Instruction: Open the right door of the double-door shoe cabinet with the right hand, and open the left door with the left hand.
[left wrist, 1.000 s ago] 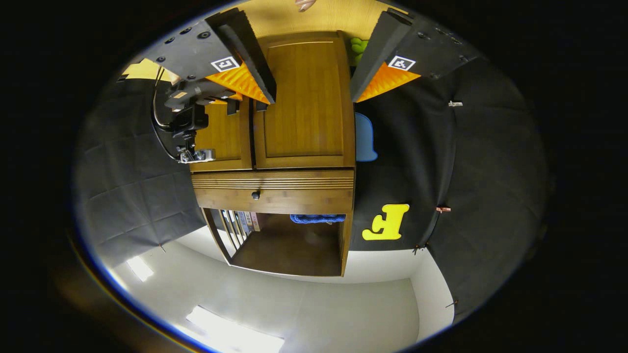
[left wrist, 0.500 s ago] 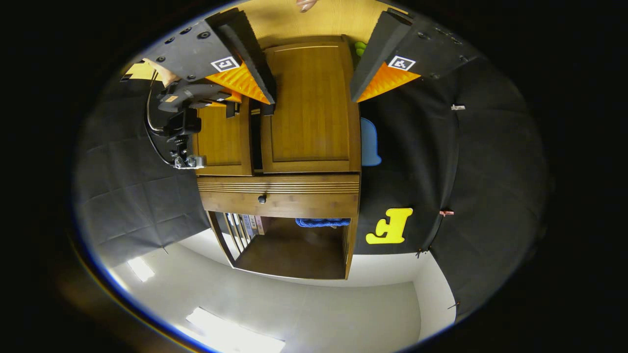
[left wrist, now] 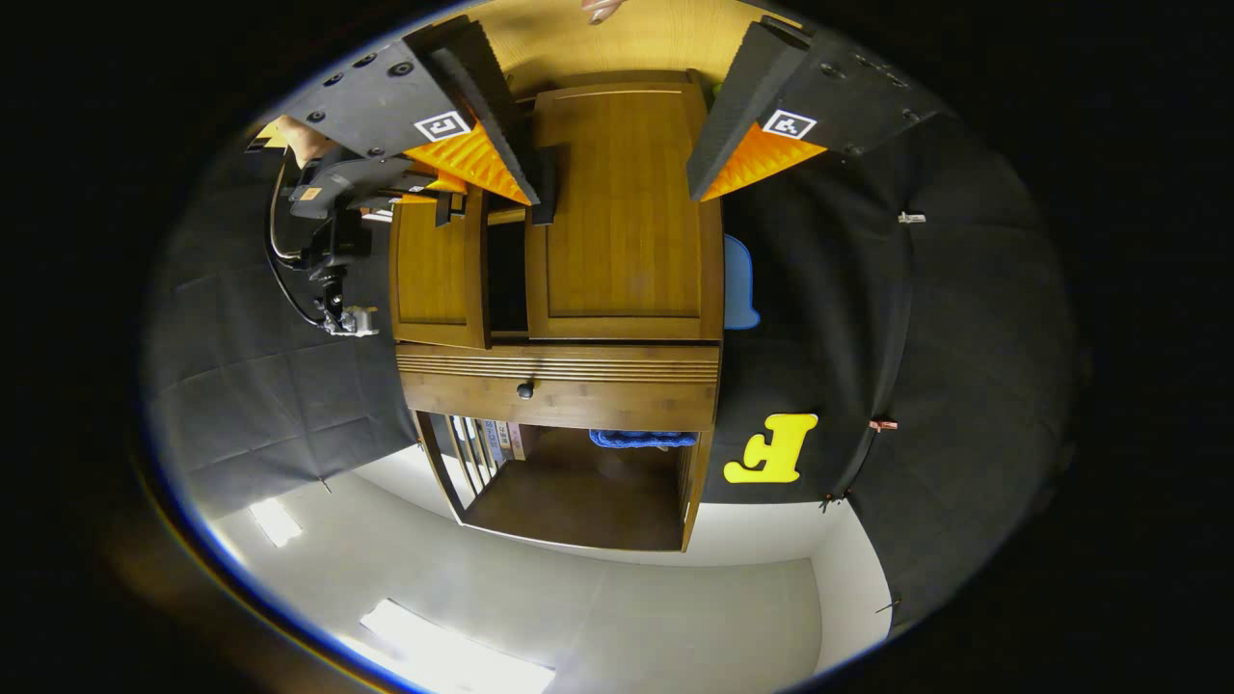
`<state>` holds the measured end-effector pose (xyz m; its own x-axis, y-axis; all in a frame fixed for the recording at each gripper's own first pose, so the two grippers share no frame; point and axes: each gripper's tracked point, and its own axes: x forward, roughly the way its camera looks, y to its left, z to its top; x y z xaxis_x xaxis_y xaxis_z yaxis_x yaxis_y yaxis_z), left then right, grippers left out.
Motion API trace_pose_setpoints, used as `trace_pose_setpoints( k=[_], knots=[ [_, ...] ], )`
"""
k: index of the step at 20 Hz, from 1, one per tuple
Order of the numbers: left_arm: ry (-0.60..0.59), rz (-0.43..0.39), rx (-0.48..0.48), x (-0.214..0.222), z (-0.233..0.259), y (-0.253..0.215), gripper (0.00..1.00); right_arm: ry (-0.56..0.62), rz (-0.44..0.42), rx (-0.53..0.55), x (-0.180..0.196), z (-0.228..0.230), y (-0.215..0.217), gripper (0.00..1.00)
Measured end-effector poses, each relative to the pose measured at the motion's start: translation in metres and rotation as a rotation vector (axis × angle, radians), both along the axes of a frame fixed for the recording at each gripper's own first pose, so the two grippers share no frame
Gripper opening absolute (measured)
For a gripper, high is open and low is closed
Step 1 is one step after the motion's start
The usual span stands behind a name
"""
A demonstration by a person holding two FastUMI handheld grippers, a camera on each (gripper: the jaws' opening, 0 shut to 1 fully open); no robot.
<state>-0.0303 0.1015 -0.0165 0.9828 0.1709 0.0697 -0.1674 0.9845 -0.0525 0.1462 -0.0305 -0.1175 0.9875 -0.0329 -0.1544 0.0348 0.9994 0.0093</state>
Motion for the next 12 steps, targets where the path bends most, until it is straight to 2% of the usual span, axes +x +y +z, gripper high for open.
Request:
trace_pose_setpoints(
  k=[5,12],
  knots=[
    [-0.011,-0.033,-0.017,0.004,-0.002,-0.008,0.94,0.015,0.036,0.005,-0.026,0.004,-0.007,0.22],
    [0.010,-0.091,-0.013,0.023,-0.006,-0.035,0.94,0.015,0.041,-0.002,-0.055,0.008,-0.021,0.22]
  ],
)
